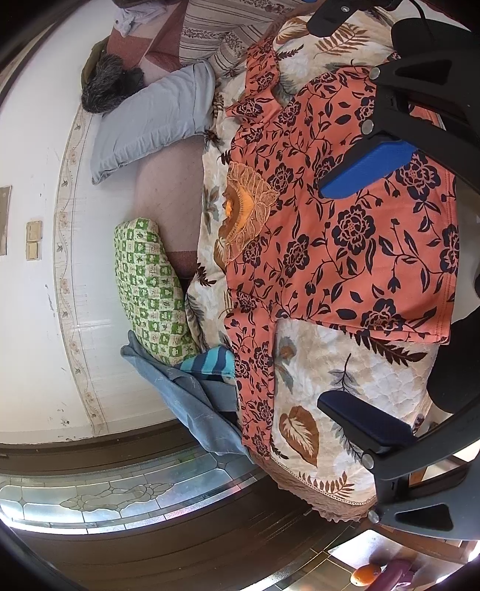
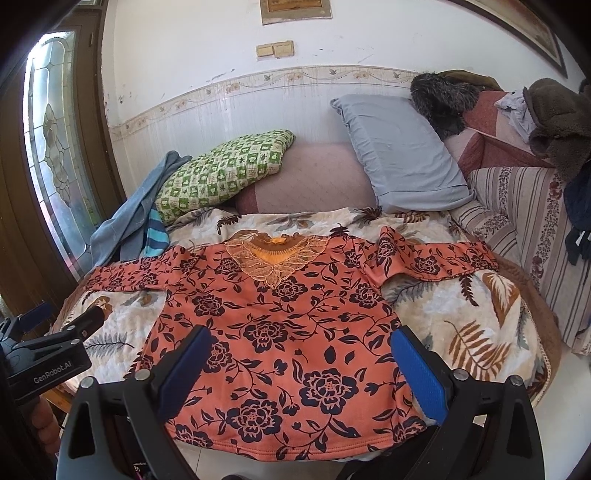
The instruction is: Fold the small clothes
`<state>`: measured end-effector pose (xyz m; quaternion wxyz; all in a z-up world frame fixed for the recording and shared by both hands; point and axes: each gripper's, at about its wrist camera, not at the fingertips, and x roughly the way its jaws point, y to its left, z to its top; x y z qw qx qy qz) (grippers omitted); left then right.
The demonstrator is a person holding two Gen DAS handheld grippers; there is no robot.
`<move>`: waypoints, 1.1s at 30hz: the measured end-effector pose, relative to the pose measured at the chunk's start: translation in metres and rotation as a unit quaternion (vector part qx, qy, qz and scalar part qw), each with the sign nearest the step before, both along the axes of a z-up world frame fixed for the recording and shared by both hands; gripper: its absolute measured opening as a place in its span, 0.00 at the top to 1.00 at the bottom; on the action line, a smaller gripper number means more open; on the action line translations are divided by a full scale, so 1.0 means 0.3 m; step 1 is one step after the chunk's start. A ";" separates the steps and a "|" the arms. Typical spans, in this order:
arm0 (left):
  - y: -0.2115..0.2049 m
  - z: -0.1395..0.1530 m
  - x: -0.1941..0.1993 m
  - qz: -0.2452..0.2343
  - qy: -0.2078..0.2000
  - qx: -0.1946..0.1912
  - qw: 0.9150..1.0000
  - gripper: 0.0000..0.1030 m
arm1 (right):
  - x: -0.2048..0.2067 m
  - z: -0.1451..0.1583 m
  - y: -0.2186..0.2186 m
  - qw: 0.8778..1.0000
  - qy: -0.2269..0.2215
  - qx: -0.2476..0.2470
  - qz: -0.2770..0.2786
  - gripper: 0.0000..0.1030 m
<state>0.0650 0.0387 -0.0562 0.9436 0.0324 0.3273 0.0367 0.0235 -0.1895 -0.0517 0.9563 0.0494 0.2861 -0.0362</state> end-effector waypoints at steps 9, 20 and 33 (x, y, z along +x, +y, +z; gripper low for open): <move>0.164 -0.190 0.164 0.020 0.080 0.006 0.997 0.00 | 0.173 -0.072 -0.131 0.999 0.025 0.004 -0.038 0.04; 0.200 -0.359 0.288 0.041 0.166 -0.011 0.985 0.00 | 0.420 -0.309 -0.634 0.984 0.038 0.098 -0.146 0.04; -0.114 -0.382 0.409 -0.038 0.197 0.031 0.979 0.00 | 0.641 -0.669 -1.359 0.821 -0.026 0.489 -0.293 0.37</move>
